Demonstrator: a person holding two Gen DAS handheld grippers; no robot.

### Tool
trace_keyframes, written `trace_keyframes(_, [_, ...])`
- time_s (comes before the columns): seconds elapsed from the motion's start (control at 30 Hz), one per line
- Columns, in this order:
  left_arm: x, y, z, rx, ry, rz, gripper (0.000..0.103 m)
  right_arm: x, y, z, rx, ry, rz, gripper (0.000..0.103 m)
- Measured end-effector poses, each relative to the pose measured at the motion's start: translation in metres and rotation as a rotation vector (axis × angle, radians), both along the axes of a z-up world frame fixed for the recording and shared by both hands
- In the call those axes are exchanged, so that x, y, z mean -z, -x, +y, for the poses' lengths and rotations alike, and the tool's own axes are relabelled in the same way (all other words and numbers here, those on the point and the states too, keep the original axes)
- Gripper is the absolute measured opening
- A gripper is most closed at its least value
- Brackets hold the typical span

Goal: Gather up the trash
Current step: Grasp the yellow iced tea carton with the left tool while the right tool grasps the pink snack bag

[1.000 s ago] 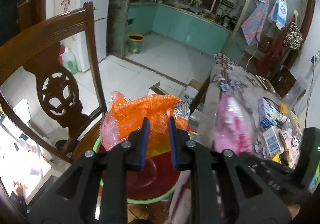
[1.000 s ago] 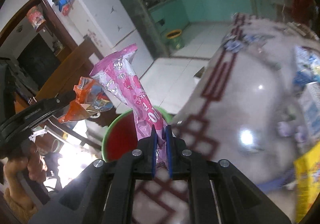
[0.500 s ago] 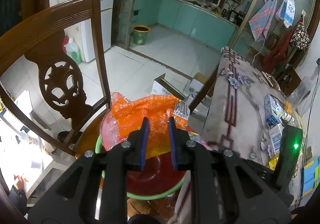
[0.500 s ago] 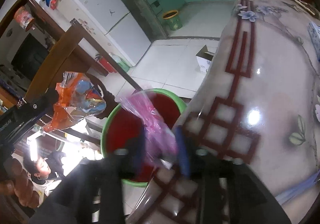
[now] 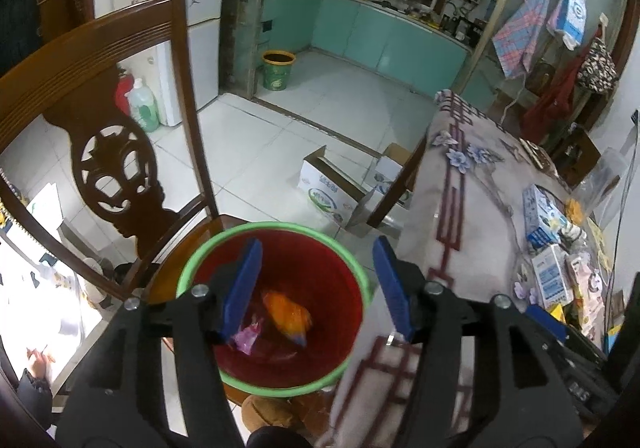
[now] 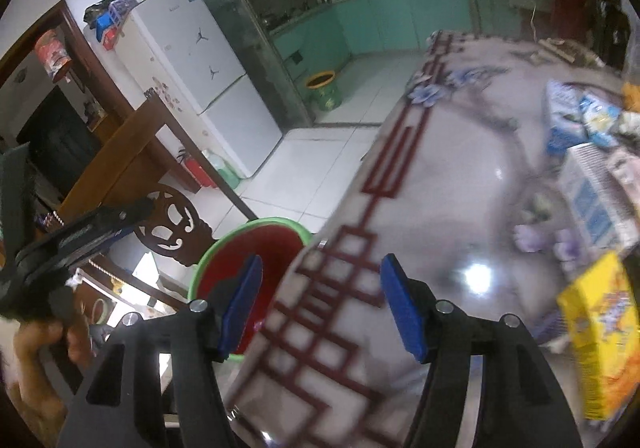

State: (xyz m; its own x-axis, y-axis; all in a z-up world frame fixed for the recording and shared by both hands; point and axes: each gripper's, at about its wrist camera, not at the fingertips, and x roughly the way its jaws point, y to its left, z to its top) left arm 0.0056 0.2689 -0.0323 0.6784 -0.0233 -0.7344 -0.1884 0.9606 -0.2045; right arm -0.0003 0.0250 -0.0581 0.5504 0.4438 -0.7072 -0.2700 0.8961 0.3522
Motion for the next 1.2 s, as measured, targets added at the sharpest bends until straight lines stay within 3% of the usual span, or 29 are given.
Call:
trace_keyframes(0.2, [-0.009, -0.002, -0.047, 0.088, -0.009, -0.023, 0.06, -0.01, 0.03, -0.048, 0.03, 0.075, -0.043, 0.06])
trace_keyframes(0.43, [-0.006, -0.004, -0.119, 0.23, 0.072, -0.004, 0.065, -0.026, 0.044, -0.139, 0.13, 0.243, -0.102, 0.06])
trace_keyframes(0.53, [-0.002, -0.001, -0.155, 0.291, 0.15, 0.004, 0.07, -0.025, 0.033, -0.175, 0.153, 0.337, -0.09, 0.072])
trace_keyframes(0.73, [0.013, 0.005, -0.229, 0.397, 0.156, 0.028, 0.078, -0.002, 0.005, -0.204, 0.077, 0.585, -0.114, 0.084])
trace_keyframes(0.97, [0.043, -0.002, -0.281, 0.452, 0.149, 0.137, 0.082, 0.039, -0.025, -0.213, 0.028, 0.673, -0.05, 0.084])
trace_keyframes(1.03, [0.048, -0.001, -0.289, 0.459, 0.158, 0.159, 0.082, 0.042, -0.028, -0.214, 0.033, 0.695, -0.043, 0.08])
trace_keyframes(1.07, [0.05, -0.001, -0.295, 0.465, 0.159, 0.173, 0.083, 0.042, -0.028, -0.216, 0.04, 0.695, -0.045, 0.072])
trace_keyframes(1.2, [0.054, 0.004, -0.311, 0.486, 0.154, 0.188, 0.083, 0.032, -0.03, -0.232, 0.106, 0.616, -0.034, 0.058])
